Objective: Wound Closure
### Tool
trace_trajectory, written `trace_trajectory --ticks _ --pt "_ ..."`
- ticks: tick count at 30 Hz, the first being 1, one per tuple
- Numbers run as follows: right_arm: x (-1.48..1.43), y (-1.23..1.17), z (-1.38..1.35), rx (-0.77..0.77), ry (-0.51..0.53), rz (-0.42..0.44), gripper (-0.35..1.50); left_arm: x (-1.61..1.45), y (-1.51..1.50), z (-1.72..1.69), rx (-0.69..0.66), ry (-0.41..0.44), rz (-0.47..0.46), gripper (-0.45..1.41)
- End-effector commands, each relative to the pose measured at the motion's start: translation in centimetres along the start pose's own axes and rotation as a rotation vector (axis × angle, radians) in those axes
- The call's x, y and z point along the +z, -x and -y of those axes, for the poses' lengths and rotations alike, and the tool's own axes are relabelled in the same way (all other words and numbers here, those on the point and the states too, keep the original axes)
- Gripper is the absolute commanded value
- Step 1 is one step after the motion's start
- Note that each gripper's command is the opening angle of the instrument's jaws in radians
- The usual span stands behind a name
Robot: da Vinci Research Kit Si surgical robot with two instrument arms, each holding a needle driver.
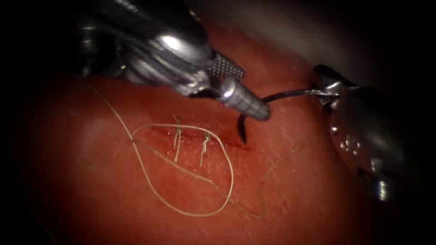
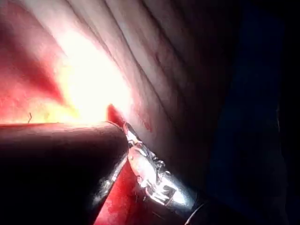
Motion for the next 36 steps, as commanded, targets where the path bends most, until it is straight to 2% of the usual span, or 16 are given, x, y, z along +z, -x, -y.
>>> trace_trajectory --ticks 1,10,14,16,19,22,25,27,28,31,32,33,34,36 --pt "0.04 -0.14 0.0 -0.014 0.011 0.003 -0.35 0.14 -0.02 0.03 0.009 -0.026 0.049 0.66" --pt "-0.01 -0.3 0.05 -0.05 0.025 0.02 -0.35 0.38 0.12 0.16 0.021 -0.107 0.231 0.65" --pt "0.01 -0.31 0.07 -0.059 0.028 0.031 -0.35 0.38 0.14 0.12 -0.002 -0.06 0.244 0.37" --pt "0.01 -0.32 0.07 -0.059 0.03 0.033 -0.35 0.39 0.14 0.06 -0.012 -0.024 0.255 0.17" --pt "0.01 -0.33 0.07 -0.064 0.031 0.041 -0.35 0.36 0.12 0.04 -0.038 -0.021 0.256 0.07" --pt "0.02 -0.34 0.08 -0.066 0.031 0.045 -0.35 0.32 0.04 0.03 -0.077 -0.019 0.258 -0.35" --pt "0.01 -0.34 0.06 -0.071 0.03 0.045 -0.35 0.34 0.01 0.03 -0.128 -0.006 0.264 -0.35" --pt "0.01 -0.33 0.05 -0.016 0.026 0.045 -0.35 0.37 0.03 0.02 -0.157 -0.004 0.27 -0.35" --pt "0.02 -0.34 0.05 0.044 0.023 0.045 0.07 0.39 0.04 0.02 -0.18 -0.011 0.275 -0.35" --pt "0.02 -0.35 0.04 0.148 -0.003 0.059 0.26 0.44 0.05 0.02 -0.227 -0.019 0.276 -0.35" --pt "0.01 -0.36 0.03 0.163 -0.008 0.063 0.36 0.45 0.05 0.02 -0.239 -0.024 0.274 -0.35" --pt "0.01 -0.38 0.02 0.182 -0.01 0.063 0.57 0.48 0.04 0.02 -0.275 -0.031 0.274 -0.35" --pt "0.0 -0.39 0.02 0.194 -0.01 0.063 0.71 0.49 0.04 0.03 -0.287 -0.033 0.273 -0.35" --pt "0.0 -0.41 0.03 0.216 -0.018 0.069 0.86 0.51 0.02 0.03 -0.306 -0.038 0.275 -0.35"
